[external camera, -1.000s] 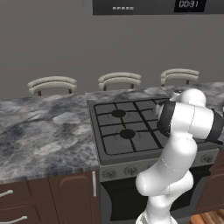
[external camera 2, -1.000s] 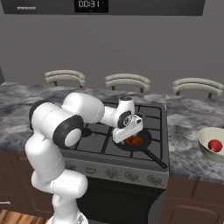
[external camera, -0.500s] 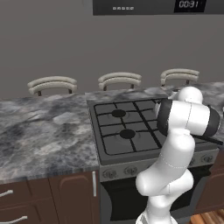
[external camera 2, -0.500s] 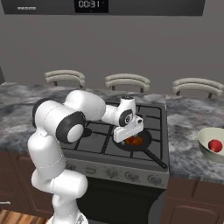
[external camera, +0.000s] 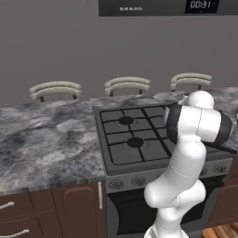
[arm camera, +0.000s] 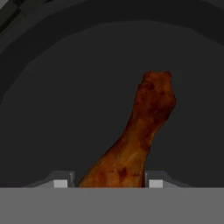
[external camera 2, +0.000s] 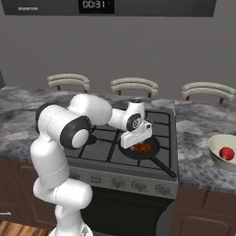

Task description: Place the chicken drumstick on the plate and place the onion on the same plate.

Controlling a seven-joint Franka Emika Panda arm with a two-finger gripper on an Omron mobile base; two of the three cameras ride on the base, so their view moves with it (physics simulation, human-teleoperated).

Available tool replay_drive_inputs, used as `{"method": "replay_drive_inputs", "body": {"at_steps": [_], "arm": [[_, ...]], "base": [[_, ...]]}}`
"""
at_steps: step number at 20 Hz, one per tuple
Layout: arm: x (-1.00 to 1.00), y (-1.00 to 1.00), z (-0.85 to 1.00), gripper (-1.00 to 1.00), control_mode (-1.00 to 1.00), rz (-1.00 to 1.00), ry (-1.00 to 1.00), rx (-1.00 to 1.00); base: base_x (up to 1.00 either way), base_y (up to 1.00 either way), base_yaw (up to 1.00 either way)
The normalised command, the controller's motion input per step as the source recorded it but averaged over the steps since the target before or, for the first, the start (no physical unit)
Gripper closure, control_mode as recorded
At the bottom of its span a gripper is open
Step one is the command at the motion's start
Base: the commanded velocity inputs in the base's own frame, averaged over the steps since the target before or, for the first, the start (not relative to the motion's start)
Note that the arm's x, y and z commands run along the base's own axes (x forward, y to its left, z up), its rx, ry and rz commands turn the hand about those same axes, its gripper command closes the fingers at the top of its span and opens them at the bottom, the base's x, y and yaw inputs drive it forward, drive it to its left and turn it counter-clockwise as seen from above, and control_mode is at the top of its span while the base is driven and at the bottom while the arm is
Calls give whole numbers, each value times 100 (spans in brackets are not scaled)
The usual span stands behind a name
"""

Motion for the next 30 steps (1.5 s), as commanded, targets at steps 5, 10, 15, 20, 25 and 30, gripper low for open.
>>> {"method": "replay_drive_inputs", "body": {"at_steps": [5,10,15,20,25,30], "arm": [[0,0,0,100,-100,0,2,0],[1,1,16,100,-100,0,0,-4],[-19,26,45,100,-100,-6,0,-10],[-46,21,62,100,-100,-6,0,-6],[-34,3,57,100,-100,-10,-1,0],[-33,3,29,100,-100,-14,-10,1]], "base": [[0,0,0],[0,0,0],[0,0,0],[0,0,0],[0,0,0],[0,0,0]]}}
